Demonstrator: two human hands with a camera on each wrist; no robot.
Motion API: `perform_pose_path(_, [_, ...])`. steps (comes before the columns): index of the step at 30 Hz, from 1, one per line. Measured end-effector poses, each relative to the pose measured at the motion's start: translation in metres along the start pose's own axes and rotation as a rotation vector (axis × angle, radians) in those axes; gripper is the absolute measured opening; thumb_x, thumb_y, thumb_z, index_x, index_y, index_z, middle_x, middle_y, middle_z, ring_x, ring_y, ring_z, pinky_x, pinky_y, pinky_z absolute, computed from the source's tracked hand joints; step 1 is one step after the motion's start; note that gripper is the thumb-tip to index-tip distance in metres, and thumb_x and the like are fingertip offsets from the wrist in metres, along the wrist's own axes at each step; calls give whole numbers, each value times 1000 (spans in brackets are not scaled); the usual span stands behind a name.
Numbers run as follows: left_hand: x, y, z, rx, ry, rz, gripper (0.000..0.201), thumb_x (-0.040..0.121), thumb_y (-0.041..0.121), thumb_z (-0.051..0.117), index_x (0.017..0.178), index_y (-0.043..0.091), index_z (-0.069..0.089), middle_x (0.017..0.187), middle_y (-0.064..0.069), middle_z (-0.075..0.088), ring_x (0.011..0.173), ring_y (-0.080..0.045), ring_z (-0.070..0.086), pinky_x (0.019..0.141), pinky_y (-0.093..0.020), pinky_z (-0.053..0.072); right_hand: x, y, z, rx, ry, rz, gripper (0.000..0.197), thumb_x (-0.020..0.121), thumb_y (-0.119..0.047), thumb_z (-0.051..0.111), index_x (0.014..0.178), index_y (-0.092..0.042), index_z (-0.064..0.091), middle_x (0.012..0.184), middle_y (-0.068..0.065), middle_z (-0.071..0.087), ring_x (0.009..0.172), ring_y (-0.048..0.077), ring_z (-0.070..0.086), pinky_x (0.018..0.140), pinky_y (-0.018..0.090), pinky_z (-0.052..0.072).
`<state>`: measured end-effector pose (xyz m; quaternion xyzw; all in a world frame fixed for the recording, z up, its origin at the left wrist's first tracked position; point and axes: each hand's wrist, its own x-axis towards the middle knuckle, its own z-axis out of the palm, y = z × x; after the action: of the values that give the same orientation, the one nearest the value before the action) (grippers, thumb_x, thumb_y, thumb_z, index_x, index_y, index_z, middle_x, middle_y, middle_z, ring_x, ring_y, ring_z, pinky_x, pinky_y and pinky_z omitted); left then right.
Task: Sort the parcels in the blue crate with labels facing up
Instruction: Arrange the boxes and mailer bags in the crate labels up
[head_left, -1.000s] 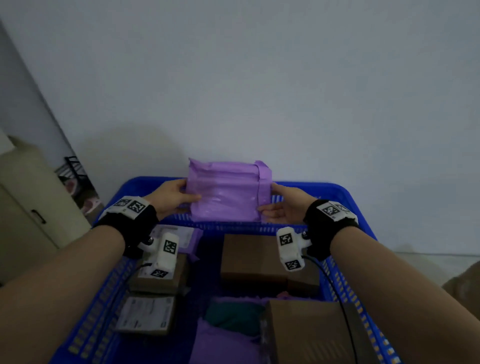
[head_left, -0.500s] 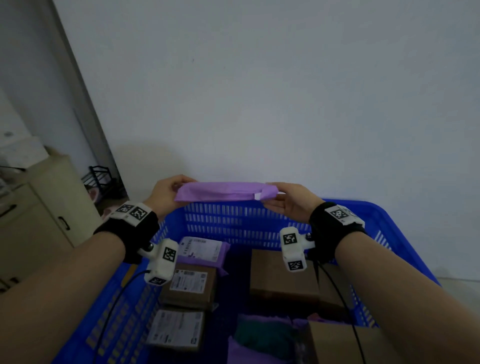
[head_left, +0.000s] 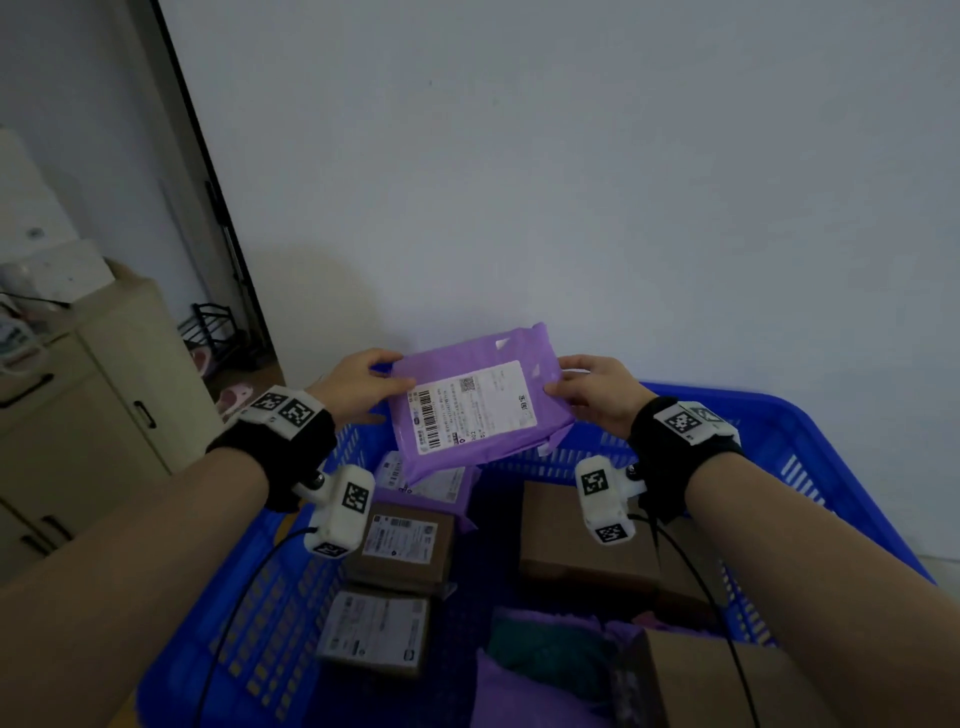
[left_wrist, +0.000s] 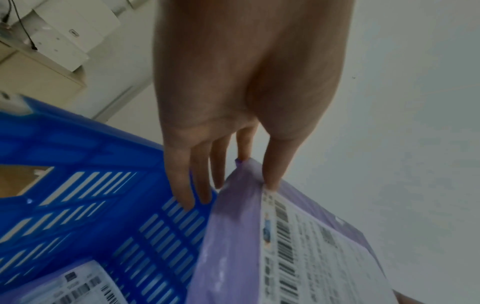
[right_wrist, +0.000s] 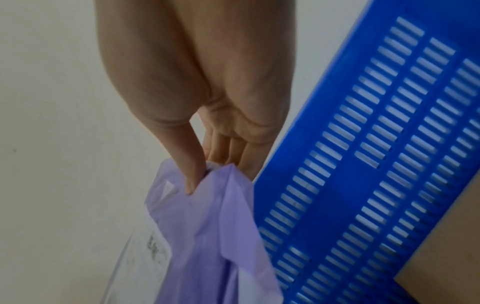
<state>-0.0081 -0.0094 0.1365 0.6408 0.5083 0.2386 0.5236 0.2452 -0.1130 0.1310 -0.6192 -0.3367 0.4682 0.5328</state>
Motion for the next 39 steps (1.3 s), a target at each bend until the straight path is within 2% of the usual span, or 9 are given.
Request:
perform_pose_path(3, [-4,-13,3,-44,18,-141,69,87,18,66,144,13,29,130,-15,56,102,-31,61,89,-47,51,4,8,7,-9,34,16,40,85,9,58,124,2,49,100,17,64,75,21,62,54,27,57])
perform_pose_path(6, [-13,-31,5,-95,-3,-254,40,89,18,64,125,8,51,126,-18,59,100,-33,60,82,-43,51,7,28,18,13,44,74,49,86,12,56,132,2,43,107,24,63,78,26,61,54,31,57])
perform_pose_path(9, [-17,-55,6,-50,20,-302,23,88,18,64,110,13,60,119,-13,63,96,-29,60,81,-42,52,10,55,29,-4,11,147,72,84,16,54,144,-15,28,127,26,55,87,30,61,54,36,56])
perform_pose_path(13, [-23,-81,9,-7,137,-355,53,88,21,65,134,5,46,125,-16,55,111,-34,54,90,-45,47,11,85,43,58,-71,243,84,82,20,51,145,-29,24,132,21,53,109,39,58,64,45,58])
perform_pose_path(18, [-35,-96,20,-511,-46,-619,64,88,19,63,141,2,32,138,-29,43,123,-42,48,101,-48,44,7,110,60,219,-88,274,65,84,19,46,124,-30,33,124,12,53,87,30,61,71,47,53])
perform_pose_path(21, [-36,-100,28,-526,-141,-543,52,89,24,62,133,3,44,127,-24,55,115,-34,54,92,-43,47,6,121,69,258,-107,328,66,84,19,45,130,-26,34,113,10,57,87,29,62,74,47,52])
perform_pose_path(28, [-26,-115,39,-496,56,-473,38,91,11,59,127,8,49,114,-15,62,86,-26,60,73,-42,49,-2,139,70,-15,-143,319,47,77,10,62,114,-15,46,107,7,57,95,23,59,85,42,52])
perform_pose_path(33, [-23,-118,38,-370,9,-505,29,90,5,58,118,12,54,114,-15,61,89,-28,59,80,-45,47,2,144,61,-163,-170,343,36,79,-15,74,113,-8,64,107,9,67,106,25,61,96,39,48])
perform_pose_path(39, [-5,-131,34,-38,256,-404,35,84,15,68,111,-7,63,114,-21,66,103,-35,64,91,-38,51,1,159,89,-192,-220,415,53,76,6,71,124,-5,51,111,15,56,93,25,60,68,31,57])
